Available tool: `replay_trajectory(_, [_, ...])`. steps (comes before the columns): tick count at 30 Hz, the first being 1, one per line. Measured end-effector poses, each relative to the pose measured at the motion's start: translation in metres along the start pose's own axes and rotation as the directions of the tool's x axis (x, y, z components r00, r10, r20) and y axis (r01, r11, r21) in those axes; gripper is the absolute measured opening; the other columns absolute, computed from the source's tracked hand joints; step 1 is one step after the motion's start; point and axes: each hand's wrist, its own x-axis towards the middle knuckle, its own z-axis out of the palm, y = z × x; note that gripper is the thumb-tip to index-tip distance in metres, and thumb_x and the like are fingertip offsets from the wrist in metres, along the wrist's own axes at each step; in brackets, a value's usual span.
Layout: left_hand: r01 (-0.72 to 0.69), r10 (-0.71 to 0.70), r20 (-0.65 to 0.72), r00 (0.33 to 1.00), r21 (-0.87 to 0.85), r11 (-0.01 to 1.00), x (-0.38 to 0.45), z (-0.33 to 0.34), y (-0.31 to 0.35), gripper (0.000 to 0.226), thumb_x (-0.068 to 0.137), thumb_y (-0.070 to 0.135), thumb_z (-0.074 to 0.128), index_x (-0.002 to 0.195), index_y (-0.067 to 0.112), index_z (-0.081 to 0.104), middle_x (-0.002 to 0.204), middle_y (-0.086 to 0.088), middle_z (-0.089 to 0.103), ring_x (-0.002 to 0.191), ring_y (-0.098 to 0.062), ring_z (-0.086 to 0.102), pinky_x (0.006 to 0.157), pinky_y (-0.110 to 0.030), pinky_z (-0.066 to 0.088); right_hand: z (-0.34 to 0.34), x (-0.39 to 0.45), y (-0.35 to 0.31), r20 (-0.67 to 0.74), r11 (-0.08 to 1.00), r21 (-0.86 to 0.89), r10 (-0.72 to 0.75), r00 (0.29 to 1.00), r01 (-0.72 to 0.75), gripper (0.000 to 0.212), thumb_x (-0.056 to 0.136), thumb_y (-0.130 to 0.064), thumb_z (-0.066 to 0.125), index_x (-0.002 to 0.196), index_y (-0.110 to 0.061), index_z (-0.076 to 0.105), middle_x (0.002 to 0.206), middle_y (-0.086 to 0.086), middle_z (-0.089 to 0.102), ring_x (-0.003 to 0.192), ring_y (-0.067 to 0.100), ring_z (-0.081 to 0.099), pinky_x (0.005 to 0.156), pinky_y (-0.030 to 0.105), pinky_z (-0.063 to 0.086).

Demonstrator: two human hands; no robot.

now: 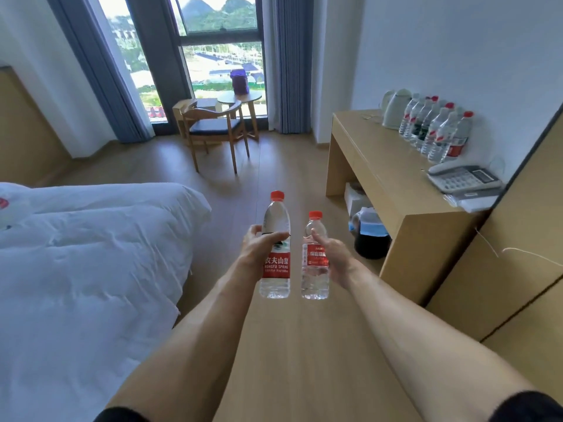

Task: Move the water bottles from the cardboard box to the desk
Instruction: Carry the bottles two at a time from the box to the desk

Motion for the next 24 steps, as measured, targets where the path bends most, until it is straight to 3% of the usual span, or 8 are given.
replay_trajectory(3, [-0.006,0.006,-0.019,1.000,-0.019,1.000,0.049,0.012,0.026,0.064,0.079,0.012,0.084,0.131,0.012,0.047,0.118,-0.024,0.065,0.102,-0.044,0.070,0.090,-0.060,0.057,-0.006,0.049,-0.033,0.032,1.000,-0.011,0.002,0.999,-0.002,0.056,0.101,-0.046,0.052,0.133,0.000,0.055,0.128,0.025,0.065,0.114,0.040,0.065,0.076,0.041,0.055])
replay_trajectory(7, [-0.013,0.012,-0.022,1.000,-0.050,0.999,0.108,0.028,0.047,0.063,0.078,0.010,0.083,0.130,0.013,0.048,0.116,-0.023,0.065,0.099,-0.042,0.071,0.088,-0.057,0.058,-0.018,0.106,-0.062,0.050,1.000,-0.012,0.006,0.999,-0.006,0.058,0.101,-0.047,0.052,0.134,0.000,0.054,0.128,0.025,0.065,0.115,0.041,0.065,0.078,0.042,0.055])
replay_trajectory(18, [0.007,-0.004,0.101,0.995,-0.034,0.999,0.309,0.087,0.099,0.054,0.077,0.008,0.084,0.121,0.012,0.053,0.110,-0.022,0.069,0.097,-0.043,0.071,0.084,-0.058,0.059,-0.050,0.275,-0.132,-0.092,0.997,-0.024,-0.079,0.993,0.077,0.057,0.103,-0.042,0.051,0.132,0.007,0.055,0.119,0.028,0.066,0.092,0.032,0.069,0.072,0.037,0.056])
replay_trajectory(20, [0.013,-0.007,0.151,0.989,-0.042,0.999,0.351,0.100,0.112,0.055,0.077,0.007,0.084,0.122,0.012,0.053,0.108,-0.021,0.069,0.094,-0.041,0.072,0.084,-0.057,0.060,-0.057,0.311,-0.150,-0.142,0.996,-0.018,-0.091,0.986,0.089,0.059,0.103,-0.043,0.051,0.132,0.009,0.054,0.116,0.028,0.065,0.097,0.037,0.068,0.084,0.045,0.057])
replay_trajectory(22, [0.028,-0.022,0.192,0.981,-0.032,0.999,0.392,0.112,0.128,0.054,0.077,0.007,0.084,0.121,0.012,0.053,0.108,-0.022,0.070,0.094,-0.041,0.073,0.083,-0.056,0.060,-0.063,0.348,-0.168,-0.201,0.997,-0.009,-0.078,0.977,0.078,0.063,0.102,-0.044,0.052,0.133,0.010,0.053,0.122,0.032,0.062,0.112,0.048,0.063,0.104,0.059,0.047])
replay_trajectory(24, [0.045,-0.042,0.233,0.972,-0.009,0.999,0.432,0.121,0.145,0.051,0.077,0.008,0.084,0.117,0.012,0.055,0.107,-0.022,0.070,0.095,-0.042,0.072,0.083,-0.055,0.060,-0.067,0.381,-0.188,-0.241,0.997,0.017,-0.070,0.968,0.076,0.064,0.102,-0.044,0.051,0.134,0.011,0.051,0.128,0.037,0.058,0.121,0.053,0.056,0.108,0.065,0.040])
